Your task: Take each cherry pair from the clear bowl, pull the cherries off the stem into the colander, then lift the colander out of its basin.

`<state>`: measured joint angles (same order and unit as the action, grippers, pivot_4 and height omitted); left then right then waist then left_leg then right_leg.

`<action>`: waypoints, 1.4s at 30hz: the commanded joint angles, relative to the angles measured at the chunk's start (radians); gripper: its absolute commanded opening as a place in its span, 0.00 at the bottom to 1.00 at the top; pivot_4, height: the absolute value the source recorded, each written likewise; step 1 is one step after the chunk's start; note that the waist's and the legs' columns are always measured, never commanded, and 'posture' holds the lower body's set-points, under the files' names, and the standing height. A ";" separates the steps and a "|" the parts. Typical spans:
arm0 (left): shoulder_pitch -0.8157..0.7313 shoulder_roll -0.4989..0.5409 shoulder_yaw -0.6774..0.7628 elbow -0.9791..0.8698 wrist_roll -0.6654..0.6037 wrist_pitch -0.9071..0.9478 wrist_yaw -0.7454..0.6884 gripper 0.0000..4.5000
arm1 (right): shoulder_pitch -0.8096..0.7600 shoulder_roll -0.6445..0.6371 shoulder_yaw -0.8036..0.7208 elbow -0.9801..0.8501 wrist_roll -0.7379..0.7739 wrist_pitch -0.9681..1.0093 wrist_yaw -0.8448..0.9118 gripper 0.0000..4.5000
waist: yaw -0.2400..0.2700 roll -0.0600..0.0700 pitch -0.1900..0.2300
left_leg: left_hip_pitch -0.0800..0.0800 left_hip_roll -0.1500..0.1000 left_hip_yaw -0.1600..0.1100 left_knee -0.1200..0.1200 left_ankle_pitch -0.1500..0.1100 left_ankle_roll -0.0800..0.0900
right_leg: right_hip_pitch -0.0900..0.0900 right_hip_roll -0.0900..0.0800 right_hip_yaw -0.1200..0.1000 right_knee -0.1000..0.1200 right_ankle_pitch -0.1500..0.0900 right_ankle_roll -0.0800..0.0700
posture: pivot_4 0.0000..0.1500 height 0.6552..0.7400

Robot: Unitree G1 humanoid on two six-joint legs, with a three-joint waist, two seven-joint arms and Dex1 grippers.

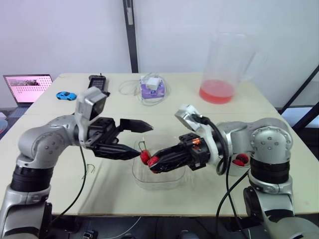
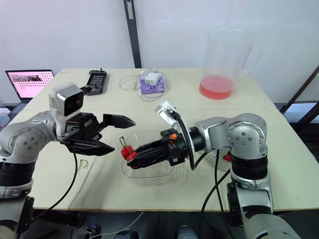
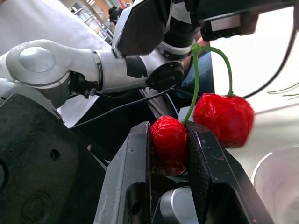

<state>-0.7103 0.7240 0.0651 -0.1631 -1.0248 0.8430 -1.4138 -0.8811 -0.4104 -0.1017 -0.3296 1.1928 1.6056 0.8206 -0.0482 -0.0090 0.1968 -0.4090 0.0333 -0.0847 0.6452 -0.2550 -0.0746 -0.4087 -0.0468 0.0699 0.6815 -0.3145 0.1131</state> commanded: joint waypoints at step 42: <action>-0.020 -0.026 0.000 0.024 0.131 -0.086 0.011 0.00 | 0.042 -0.239 -0.033 -0.020 0.129 -0.120 -0.096 0.99 | 0.005 0.000 0.000 | -0.001 0.000 0.000 0.000 0.000 0.000 | 0.000 0.000 0.000 -0.001 0.000 0.000 | 1.00 0.92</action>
<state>-0.7193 0.6947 0.0221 -0.1343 -0.9007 0.7809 -1.4321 -0.8407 -0.6189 -0.0803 -0.3192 1.3111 1.5181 0.7145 -0.0431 -0.0094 0.1970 -0.4096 0.0332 -0.0846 0.6452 -0.2551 -0.0743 -0.4085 -0.0470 0.0699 0.6800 -0.3146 0.1132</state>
